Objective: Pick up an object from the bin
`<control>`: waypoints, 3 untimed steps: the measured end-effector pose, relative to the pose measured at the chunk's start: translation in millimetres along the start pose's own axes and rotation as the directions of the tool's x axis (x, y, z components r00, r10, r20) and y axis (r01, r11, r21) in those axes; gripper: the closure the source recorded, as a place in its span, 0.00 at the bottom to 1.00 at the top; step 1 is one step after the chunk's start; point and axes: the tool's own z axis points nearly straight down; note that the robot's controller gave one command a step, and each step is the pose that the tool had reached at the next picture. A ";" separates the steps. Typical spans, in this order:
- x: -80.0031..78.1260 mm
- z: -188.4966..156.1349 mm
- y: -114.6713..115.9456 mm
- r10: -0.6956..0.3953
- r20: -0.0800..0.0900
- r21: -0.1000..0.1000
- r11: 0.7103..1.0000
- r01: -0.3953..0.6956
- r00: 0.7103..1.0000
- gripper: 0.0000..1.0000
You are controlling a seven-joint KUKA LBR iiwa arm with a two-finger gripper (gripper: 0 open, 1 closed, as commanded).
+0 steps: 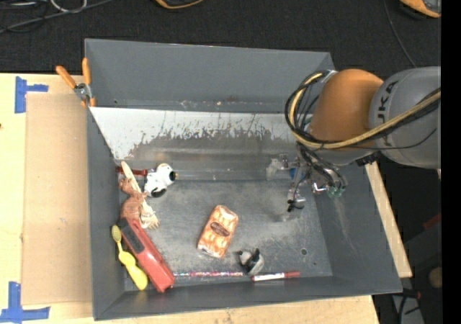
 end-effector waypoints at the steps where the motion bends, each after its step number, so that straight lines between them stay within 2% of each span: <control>1: 7.9 16.9 67.3 -0.212 -0.004 -0.003 0.977 0.212 0.977 0.00; 2: -1.6 3.2 114.2 -0.190 0.000 -0.002 0.982 0.190 0.982 0.00; 3: 7.5 18.1 111.1 -0.221 -0.005 -0.003 0.975 0.221 0.975 0.00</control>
Offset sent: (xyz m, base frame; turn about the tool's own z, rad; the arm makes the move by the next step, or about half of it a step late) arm -0.0111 0.1089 -0.0033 -0.1875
